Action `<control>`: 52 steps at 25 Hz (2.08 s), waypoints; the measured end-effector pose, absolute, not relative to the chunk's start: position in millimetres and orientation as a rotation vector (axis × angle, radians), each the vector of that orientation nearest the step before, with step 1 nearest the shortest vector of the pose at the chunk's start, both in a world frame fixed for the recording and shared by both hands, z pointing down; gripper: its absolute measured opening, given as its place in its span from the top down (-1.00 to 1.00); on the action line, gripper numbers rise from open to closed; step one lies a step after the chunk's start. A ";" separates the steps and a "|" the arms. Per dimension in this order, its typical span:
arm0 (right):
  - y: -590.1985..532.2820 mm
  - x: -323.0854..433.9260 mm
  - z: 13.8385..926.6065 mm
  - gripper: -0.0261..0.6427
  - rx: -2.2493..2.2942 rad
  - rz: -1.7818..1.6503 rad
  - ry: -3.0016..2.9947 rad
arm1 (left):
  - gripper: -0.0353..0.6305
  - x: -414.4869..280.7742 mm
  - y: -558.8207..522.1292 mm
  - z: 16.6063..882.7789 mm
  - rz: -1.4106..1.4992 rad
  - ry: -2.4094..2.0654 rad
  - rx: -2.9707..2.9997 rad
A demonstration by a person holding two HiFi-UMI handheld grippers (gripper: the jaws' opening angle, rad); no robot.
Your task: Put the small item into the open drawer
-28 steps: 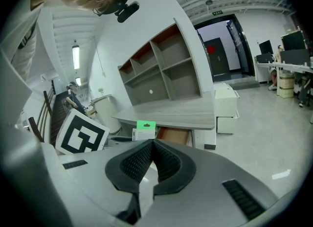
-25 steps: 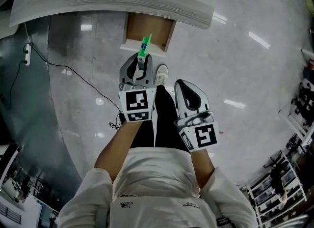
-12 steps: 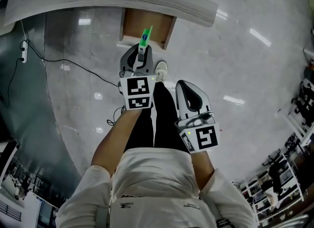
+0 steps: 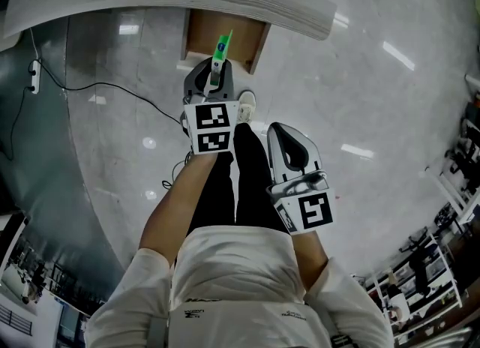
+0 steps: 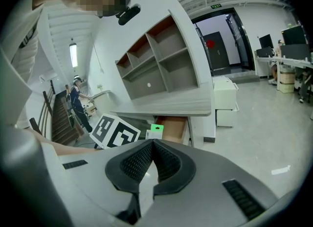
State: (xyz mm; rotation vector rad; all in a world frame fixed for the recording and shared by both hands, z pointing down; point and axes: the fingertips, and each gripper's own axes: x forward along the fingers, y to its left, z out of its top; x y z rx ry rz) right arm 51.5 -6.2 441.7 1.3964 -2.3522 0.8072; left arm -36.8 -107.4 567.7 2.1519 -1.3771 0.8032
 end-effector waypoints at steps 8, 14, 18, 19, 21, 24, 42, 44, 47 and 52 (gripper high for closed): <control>-6.1 50.7 448.3 0.83 1.380 0.815 -2.347 | 0.60 -34.0 -116.6 587.0 0.818 -1.364 2.133; -9.8 51.8 445.4 0.83 1.385 0.825 -2.351 | 0.60 -35.6 -118.4 602.8 0.831 -1.376 2.098; -8.9 53.7 447.3 0.83 1.389 0.834 -2.344 | 0.60 -35.0 -122.6 609.3 0.837 -1.376 2.094; -8.5 54.5 447.8 0.83 1.390 0.838 -2.342 | 0.60 -35.1 -124.0 610.7 0.838 -1.376 2.090; -7.4 56.2 448.5 0.83 1.388 0.845 -2.338 | 0.60 -34.7 -126.7 612.6 0.838 -1.375 2.081; -6.7 58.1 449.4 0.83 1.384 0.850 -2.332 | 0.59 -32.4 -130.3 615.6 0.842 -1.370 2.075; -5.8 58.4 448.4 0.83 1.392 0.855 -2.330 | 0.52 -31.7 -136.8 626.5 0.839 -1.370 2.064; -5.7 58.7 447.5 0.83 1.393 0.853 -2.328 | 0.51 -30.8 -136.4 625.1 0.840 -1.369 2.066; -6.4 58.8 445.6 0.83 1.397 0.847 -2.331 | 0.49 -30.2 -136.0 622.5 0.841 -1.374 2.067; -5.3 58.2 442.1 0.83 1.406 0.838 -2.338 | 0.49 -29.6 -134.6 616.4 0.843 -1.383 2.075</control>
